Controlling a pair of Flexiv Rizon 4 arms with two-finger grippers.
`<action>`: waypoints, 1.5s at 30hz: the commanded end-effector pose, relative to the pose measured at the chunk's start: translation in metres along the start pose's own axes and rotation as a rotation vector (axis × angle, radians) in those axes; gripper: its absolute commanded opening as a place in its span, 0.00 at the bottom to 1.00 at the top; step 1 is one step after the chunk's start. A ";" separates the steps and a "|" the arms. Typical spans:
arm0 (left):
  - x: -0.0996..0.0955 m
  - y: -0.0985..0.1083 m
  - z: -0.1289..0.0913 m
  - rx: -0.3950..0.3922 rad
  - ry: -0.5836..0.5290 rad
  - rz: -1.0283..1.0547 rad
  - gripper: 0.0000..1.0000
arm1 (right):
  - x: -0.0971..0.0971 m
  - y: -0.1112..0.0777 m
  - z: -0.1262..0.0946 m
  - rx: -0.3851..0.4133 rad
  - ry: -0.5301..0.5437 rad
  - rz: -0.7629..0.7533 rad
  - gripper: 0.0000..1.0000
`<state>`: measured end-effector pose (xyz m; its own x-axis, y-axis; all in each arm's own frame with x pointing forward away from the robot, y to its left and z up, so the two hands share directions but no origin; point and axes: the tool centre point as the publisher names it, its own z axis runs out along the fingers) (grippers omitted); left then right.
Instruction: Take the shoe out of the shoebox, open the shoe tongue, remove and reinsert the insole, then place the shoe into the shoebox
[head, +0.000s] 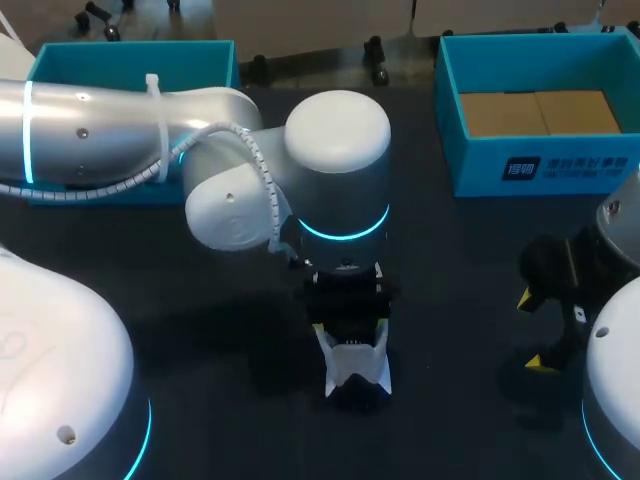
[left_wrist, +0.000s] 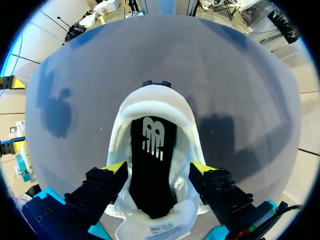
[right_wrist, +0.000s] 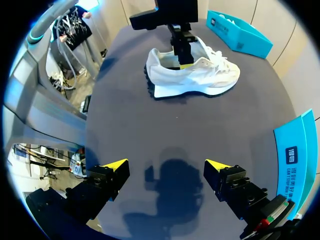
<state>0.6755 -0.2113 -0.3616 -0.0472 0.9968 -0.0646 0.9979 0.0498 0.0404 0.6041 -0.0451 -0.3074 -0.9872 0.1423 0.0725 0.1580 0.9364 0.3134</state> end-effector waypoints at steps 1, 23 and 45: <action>-0.004 0.007 0.000 0.004 0.002 0.001 1.00 | 0.002 0.000 0.000 0.001 -0.004 0.000 1.00; -0.010 0.044 -0.017 -0.001 -0.013 -0.004 1.00 | 0.002 0.000 0.000 0.001 -0.004 0.000 1.00; -0.005 0.106 -0.092 0.007 -0.039 -0.037 0.79 | 0.002 0.000 0.000 0.001 -0.004 0.000 1.00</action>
<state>0.7752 -0.2160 -0.2796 -0.0896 0.9908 -0.1012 0.9945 0.0946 0.0455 0.6041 -0.0451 -0.3074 -0.9872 0.1423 0.0725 0.1579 0.9364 0.3134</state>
